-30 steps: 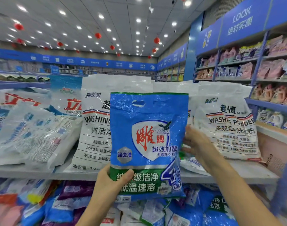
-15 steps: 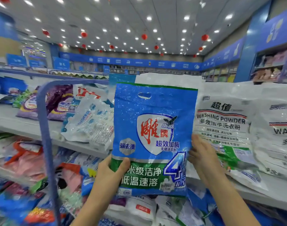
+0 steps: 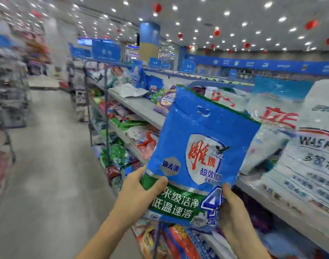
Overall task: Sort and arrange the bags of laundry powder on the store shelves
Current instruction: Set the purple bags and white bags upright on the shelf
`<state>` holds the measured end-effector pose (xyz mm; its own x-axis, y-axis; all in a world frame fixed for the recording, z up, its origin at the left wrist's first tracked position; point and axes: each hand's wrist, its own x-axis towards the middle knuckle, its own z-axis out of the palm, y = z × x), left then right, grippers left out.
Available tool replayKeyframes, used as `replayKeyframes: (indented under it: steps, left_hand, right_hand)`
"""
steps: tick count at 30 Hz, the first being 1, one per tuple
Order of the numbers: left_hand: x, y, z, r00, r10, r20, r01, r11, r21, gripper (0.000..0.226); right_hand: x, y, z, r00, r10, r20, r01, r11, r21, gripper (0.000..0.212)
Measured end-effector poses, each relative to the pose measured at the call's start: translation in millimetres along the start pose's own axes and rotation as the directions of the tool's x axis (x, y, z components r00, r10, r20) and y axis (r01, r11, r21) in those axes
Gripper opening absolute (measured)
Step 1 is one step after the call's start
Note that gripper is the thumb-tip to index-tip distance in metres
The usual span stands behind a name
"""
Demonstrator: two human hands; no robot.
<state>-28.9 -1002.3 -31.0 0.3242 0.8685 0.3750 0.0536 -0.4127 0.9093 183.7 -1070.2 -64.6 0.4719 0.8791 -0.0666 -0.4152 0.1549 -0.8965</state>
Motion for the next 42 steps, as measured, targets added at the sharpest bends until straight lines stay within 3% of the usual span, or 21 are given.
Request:
replayKeyframes:
  steps: [2,5,8,10,12,13,14,15,16,18,20,21,23,26,28,30,33,37,42]
  left_hand:
    - [4.7,-11.2,-28.0,0.997,-0.051,-0.060,0.049,0.998,-0.038,0.026]
    - [18.7,-28.9,-72.8,0.981,-0.086,-0.173,0.083,0.996,-0.028,0.015]
    - [43.6,-46.3,-122.2,0.978,-0.093,-0.186,0.104,0.993,0.049,0.013]
    - [64.4,-61.8,-156.1,0.985,-0.085,-0.149,0.105,0.986,0.132,0.022]
    - [88.4,-77.7,-189.0,0.992,-0.063,-0.113,0.088,0.968,0.236,0.038]
    - [101.2,-84.9,-206.1,0.994,-0.055,-0.096,0.081,0.950,0.301,0.043]
    - [114.1,-90.6,-222.9,0.995,-0.057,-0.081,0.082,0.928,0.363,0.046]
    - [126.2,-96.9,-239.9,0.996,-0.061,-0.067,0.083,0.908,0.411,0.048]
    - [137.6,-103.2,-256.8,0.996,-0.070,-0.050,0.085,0.898,0.431,0.049]
    - [163.0,-119.2,-291.0,0.994,-0.101,-0.035,0.106,0.909,0.403,0.046]
    - [190.5,-140.1,-320.0,0.988,-0.150,-0.040,0.154,0.924,0.350,0.032]
    - [204.6,-151.7,-331.6,0.984,-0.172,-0.047,0.178,0.930,0.322,0.022]
    - [232.3,-176.9,-350.7,0.976,-0.210,-0.058,0.218,0.942,0.255,0.006]
    - [275.6,-207.3,-365.6,0.961,-0.267,-0.066,0.274,0.951,0.143,0.007]
    - [309.3,-226.4,-370.4,0.948,-0.308,-0.079,0.314,0.947,0.063,0.011]
    - [346.9,-244.4,-371.7,0.945,-0.321,-0.064,0.323,0.946,0.009,0.015]
    - [414.2,-270.7,-369.9,0.943,-0.331,-0.039,0.329,0.942,-0.061,0.045]
    - [524.4,-298.5,-360.5,0.938,-0.344,0.051,0.348,0.930,-0.122,0.070]
    - [658.7,-316.2,-339.9,0.963,-0.254,0.093,0.269,0.937,-0.222,0.087]
  right_hand:
    - [15.9,15.7,32.5,0.991,0.116,0.064,-0.120,0.991,0.060,0.040]
    - [41.5,49.2,80.2,0.983,0.164,0.087,-0.164,0.986,-0.002,0.069]
    - [62.7,83.6,137.3,0.949,0.304,0.087,-0.307,0.951,0.022,0.050]
    - [85.7,108.8,179.4,0.922,0.377,0.088,-0.373,0.926,-0.057,0.043]
    - [108.8,131.6,220.4,0.941,0.313,0.125,-0.300,0.947,-0.110,0.079]
    - [123.1,144.7,243.0,0.973,0.208,0.098,-0.195,0.972,-0.133,0.095]
    - [132.2,145.6,269.5,0.989,0.099,0.108,-0.085,0.988,-0.126,0.127]
    - [151.2,151.5,288.6,0.997,-0.005,0.078,0.007,1.000,-0.028,0.076]
    - [162.3,157.2,304.7,0.992,-0.081,0.101,0.080,0.997,0.014,0.051]
    - [197.2,177.2,327.7,0.996,-0.041,-0.074,0.040,0.999,-0.010,0.036]
    - [230.1,206.0,346.5,0.983,0.138,-0.125,-0.141,0.990,-0.015,0.042]
    - [236.0,215.7,359.1,0.967,0.242,-0.080,-0.245,0.969,-0.028,0.058]
    - [259.9,231.6,379.8,0.870,0.487,0.076,-0.486,0.873,-0.031,0.090]
    - [302.9,235.0,391.3,0.925,0.369,0.088,-0.356,0.925,-0.134,0.089]
    - [337.1,228.8,405.9,0.951,0.308,0.039,-0.297,0.939,-0.175,0.047]
    - [367.5,219.2,416.3,0.957,0.274,0.098,-0.254,0.951,-0.174,0.026]
    - [416.3,195.9,431.1,0.965,0.165,0.203,-0.152,0.985,-0.077,0.043]
    - [493.4,153.5,457.3,0.970,0.085,0.226,-0.048,0.985,-0.167,0.056]
    - [584.2,100.5,486.4,0.989,-0.085,0.119,0.108,0.975,-0.195,0.040]
